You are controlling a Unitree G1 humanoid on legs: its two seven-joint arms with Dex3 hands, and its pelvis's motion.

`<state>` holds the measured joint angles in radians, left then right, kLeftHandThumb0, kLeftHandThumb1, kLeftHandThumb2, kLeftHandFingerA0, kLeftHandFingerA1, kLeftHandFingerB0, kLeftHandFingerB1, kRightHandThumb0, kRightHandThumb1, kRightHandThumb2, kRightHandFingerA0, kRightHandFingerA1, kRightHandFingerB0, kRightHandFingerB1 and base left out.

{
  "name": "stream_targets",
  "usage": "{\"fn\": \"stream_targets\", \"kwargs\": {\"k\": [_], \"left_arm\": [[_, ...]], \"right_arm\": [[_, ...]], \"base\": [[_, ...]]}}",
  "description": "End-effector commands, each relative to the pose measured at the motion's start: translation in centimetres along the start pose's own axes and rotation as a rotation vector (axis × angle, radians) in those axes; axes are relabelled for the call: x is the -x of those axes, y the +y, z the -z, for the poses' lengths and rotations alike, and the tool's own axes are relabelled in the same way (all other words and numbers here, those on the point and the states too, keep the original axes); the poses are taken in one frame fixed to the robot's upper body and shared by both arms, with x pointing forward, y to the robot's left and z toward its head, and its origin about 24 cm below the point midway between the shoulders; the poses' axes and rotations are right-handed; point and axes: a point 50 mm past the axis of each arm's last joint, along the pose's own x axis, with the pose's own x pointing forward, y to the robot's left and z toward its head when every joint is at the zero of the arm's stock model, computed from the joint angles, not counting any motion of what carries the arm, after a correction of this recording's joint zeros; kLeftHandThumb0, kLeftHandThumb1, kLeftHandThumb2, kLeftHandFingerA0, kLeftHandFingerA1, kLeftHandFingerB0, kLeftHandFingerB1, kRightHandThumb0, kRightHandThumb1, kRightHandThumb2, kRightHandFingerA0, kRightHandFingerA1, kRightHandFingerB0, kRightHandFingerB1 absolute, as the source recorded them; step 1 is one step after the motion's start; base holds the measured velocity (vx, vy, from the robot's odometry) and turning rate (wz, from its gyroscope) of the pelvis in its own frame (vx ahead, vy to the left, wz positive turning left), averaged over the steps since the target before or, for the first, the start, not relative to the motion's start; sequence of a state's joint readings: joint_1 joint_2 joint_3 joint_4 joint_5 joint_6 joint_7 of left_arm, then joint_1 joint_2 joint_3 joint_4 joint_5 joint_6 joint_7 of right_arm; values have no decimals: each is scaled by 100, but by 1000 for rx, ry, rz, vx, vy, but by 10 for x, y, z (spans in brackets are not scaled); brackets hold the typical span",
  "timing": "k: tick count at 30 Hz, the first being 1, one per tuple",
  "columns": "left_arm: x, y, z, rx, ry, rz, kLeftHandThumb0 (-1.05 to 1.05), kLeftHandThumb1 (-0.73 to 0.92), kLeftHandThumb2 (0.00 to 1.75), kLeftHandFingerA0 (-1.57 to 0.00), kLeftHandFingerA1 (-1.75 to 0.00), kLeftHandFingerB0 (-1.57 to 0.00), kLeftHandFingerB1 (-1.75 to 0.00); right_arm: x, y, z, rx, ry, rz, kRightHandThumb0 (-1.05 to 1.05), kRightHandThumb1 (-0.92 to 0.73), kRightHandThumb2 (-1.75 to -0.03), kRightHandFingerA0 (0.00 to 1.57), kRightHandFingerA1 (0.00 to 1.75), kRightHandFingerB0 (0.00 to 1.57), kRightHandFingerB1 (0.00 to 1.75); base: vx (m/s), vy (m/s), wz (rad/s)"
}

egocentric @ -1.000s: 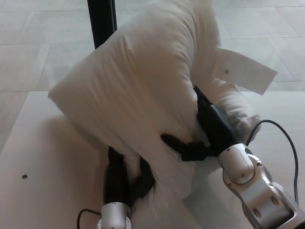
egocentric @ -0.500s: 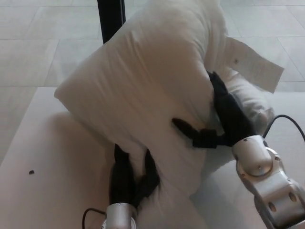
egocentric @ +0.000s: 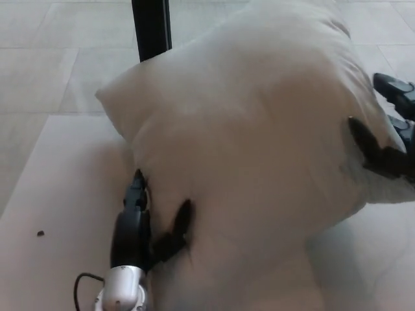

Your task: The robot uses its left hand to press on the left side of the pillow kept in the middle of the desk and uses its right hand to lift up and the right side of the pillow and turn it over

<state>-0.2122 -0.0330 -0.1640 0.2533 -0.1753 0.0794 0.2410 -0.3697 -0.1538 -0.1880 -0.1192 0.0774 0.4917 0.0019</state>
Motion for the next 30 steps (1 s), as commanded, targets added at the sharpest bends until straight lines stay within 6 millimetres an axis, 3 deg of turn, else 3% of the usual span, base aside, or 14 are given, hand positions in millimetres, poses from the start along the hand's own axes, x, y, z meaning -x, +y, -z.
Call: {"fn": "stream_targets", "kwargs": {"k": [1,4,6,12,14,21,22,23,24,25,26,28,29,30], "left_arm": [[15,55,21,28,221,89,-65,58,83,-4,-58,0,0],[19,61,24,42,251,101,-63,69,60,-4,-62,0,0],[24,81,21,81,248,76,-101,63,93,-11,-31,0,0],[26,131,-3,102,175,-32,-105,71,103,0,-18,0,-6],[29,142,-7,120,159,-50,-102,69,102,-9,-30,0,-9],[70,215,-17,190,76,-229,-81,76,63,-21,-50,-1,-29],[83,227,-13,266,68,-306,-76,55,94,-11,-53,0,-20],[91,233,-10,301,62,-345,-76,54,92,-6,-47,0,-20],[98,238,-8,300,67,-357,-77,69,61,-9,-40,0,-15],[104,242,-5,303,74,-372,-86,56,92,-10,-45,0,-10],[111,248,0,325,81,-399,-84,53,91,-10,-45,0,-12],[116,252,4,350,81,-414,-84,53,91,-10,-45,0,-12],[128,260,11,341,91,-442,-80,67,60,-3,-41,0,-11],[148,274,25,273,126,-542,-94,57,90,-8,-24,0,-1]], "right_arm": [[40,-53,44,-261,185,-73,-67,-49,-85,30,58,28,45],[44,-59,50,-232,199,-40,-67,-62,-59,40,52,35,32],[52,-76,55,-210,232,-46,-70,-63,-60,31,47,26,31],[62,-118,52,-132,317,-73,-40,-33,-100,1,51,0,50],[64,-127,50,-117,316,-55,-91,-66,-107,8,48,4,33],[106,-204,54,-231,212,272,-103,-69,-110,6,52,8,30],[118,-227,62,-229,224,456,-41,-32,-103,2,52,0,51],[127,-237,65,-265,220,518,-102,-92,-69,9,47,7,40],[133,-244,68,-278,214,568,-99,-73,-117,2,52,0,43],[139,-249,71,-293,211,608,-103,-91,-67,4,48,5,42],[147,-257,75,-316,211,663,-98,-68,-112,3,47,3,41],[152,-262,77,-327,212,701,-98,-68,-112,3,47,3,41],[164,-270,84,-365,215,788,-42,-29,-100,2,54,0,52],[185,-282,98,-367,284,932,-91,-64,-110,5,57,2,25]], "base": [[0,0,0],[0,0,0],[0,0,0],[0,0,0],[0,0,0],[0,0,0],[0,0,0],[0,0,0],[0,0,0],[0,0,0],[0,0,0],[0,0,0],[0,0,0],[0,0,0]]}}
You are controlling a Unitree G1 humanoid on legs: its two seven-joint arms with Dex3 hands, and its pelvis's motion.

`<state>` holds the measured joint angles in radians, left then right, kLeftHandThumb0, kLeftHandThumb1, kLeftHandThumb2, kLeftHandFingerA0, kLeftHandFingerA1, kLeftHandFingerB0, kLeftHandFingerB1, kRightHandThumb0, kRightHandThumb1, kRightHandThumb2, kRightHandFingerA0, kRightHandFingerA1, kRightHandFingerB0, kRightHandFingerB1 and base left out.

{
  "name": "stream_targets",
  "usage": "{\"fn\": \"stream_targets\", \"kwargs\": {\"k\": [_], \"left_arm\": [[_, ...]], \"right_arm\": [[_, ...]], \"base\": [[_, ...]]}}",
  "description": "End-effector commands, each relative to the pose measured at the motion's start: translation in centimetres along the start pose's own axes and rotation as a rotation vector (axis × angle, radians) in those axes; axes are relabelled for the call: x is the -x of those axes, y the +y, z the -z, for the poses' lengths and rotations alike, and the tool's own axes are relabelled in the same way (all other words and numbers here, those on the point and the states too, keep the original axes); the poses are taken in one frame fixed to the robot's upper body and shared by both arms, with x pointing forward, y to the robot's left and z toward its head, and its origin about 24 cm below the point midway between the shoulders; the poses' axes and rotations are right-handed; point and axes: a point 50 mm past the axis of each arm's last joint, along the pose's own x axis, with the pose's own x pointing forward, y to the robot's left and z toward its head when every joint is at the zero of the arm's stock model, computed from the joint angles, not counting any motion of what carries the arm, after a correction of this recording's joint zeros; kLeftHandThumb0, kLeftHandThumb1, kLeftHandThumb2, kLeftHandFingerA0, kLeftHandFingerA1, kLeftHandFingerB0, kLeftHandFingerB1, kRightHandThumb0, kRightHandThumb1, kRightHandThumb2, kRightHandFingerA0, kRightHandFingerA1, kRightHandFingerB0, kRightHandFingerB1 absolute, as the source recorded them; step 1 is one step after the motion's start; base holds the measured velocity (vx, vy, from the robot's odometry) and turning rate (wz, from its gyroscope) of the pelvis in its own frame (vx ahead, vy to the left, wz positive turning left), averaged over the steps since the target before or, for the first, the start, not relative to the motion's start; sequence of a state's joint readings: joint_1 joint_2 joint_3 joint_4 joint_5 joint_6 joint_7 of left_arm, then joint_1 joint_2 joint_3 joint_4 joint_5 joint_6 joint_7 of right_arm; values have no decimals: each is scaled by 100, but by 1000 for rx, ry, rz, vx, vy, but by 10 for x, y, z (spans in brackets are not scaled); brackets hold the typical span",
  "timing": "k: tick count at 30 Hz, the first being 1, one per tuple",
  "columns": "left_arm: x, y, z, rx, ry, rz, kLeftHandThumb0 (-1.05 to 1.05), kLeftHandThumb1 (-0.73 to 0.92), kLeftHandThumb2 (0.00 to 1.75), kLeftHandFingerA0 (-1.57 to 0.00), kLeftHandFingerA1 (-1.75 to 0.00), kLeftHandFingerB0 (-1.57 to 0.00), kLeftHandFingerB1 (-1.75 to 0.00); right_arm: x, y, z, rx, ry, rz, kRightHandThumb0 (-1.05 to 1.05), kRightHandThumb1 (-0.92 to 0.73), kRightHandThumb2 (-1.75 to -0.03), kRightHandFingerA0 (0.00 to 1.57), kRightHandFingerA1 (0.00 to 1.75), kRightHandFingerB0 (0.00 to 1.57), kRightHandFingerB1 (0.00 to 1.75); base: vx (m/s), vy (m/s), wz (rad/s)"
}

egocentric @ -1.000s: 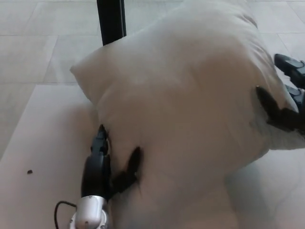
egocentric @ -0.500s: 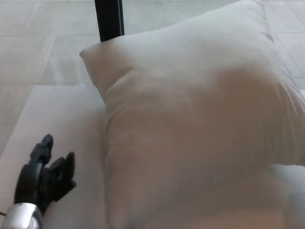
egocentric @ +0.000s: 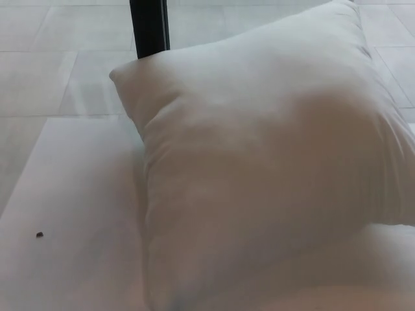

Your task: The robot uses its left hand to press on the left side of the pillow kept in the middle of the desk and uses its right hand to lift up and the right side of the pillow and turn it over

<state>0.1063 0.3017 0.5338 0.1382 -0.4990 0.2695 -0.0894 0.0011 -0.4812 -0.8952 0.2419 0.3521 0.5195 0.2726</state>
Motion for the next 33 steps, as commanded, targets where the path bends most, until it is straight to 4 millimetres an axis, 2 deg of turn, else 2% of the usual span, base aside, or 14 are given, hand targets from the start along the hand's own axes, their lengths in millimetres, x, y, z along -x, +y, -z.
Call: {"fn": "stream_targets", "kwargs": {"k": [1,7,8,10,13,14,15,16,17,18,21,30,31,33], "left_arm": [[40,80,26,50,63,-183,-93,58,90,-13,-16,-1,-5],[65,114,66,16,241,-334,-77,51,65,-17,-50,-1,-25],[70,120,70,16,270,-364,-75,48,86,-21,-54,-4,-22],[76,127,76,-49,324,-398,-81,47,86,-32,-58,-6,-39],[90,139,87,-202,466,-435,-79,60,59,-35,-44,-14,-33],[96,142,89,-221,487,-414,-77,48,86,-19,-53,-6,-41],[102,147,92,-251,520,-421,-77,48,85,-23,-54,-11,-43],[104,149,93,-289,540,-421,-76,48,85,-18,-51,-10,-42],[104,152,93,-340,554,-416,-76,49,86,-19,-52,-12,-43],[102,153,92,-317,553,-435,-77,48,85,-24,-55,-15,-44],[97,152,88,-304,546,-426,-75,48,85,-21,-54,-16,-44],[90,154,83,-350,556,-352,-70,61,59,-24,-46,-23,-34],[87,153,83,-376,553,-354,-70,62,59,-24,-44,-24,-34],[86,154,83,-382,547,-355,-70,48,85,-23,-53,-16,-45]], "right_arm": [[28,-95,23,-201,-22,484,-105,-67,-109,26,66,4,10],[52,-119,68,-76,71,592,-88,-60,-100,20,57,14,50],[56,-121,76,-51,103,605,-89,-76,-64,27,53,17,42],[58,-122,84,-37,135,615,-93,-62,-101,28,61,9,51],[58,-120,96,-13,172,596,-93,-69,-62,20,63,11,52],[58,-120,98,13,189,592,-87,-52,-95,22,61,10,54],[58,-119,100,82,221,589,-88,-70,-61,32,63,13,52],[59,-120,103,82,232,585,-91,-57,-96,42,70,13,55],[60,-120,107,160,269,576,-82,-65,-62,100,137,16,55],[63,-120,111,229,307,557,-80,-65,-61,74,122,17,54],[71,-125,119,297,362,536,-75,-59,-63,98,161,21,53],[61,-121,115,216,304,573,-81,-47,-84,114,146,27,57],[59,-119,113,260,291,549,-76,-57,-58,111,160,31,52],[58,-117,111,287,282,529,-56,-35,-88,138,146,34,61]], "base": [[0,0,0],[0,0,0],[0,0,0],[0,0,0],[0,0,0],[0,0,0],[0,0,0],[0,0,0],[0,0,0],[0,0,0],[0,0,0],[0,0,0],[0,0,0],[0,0,0]]}}
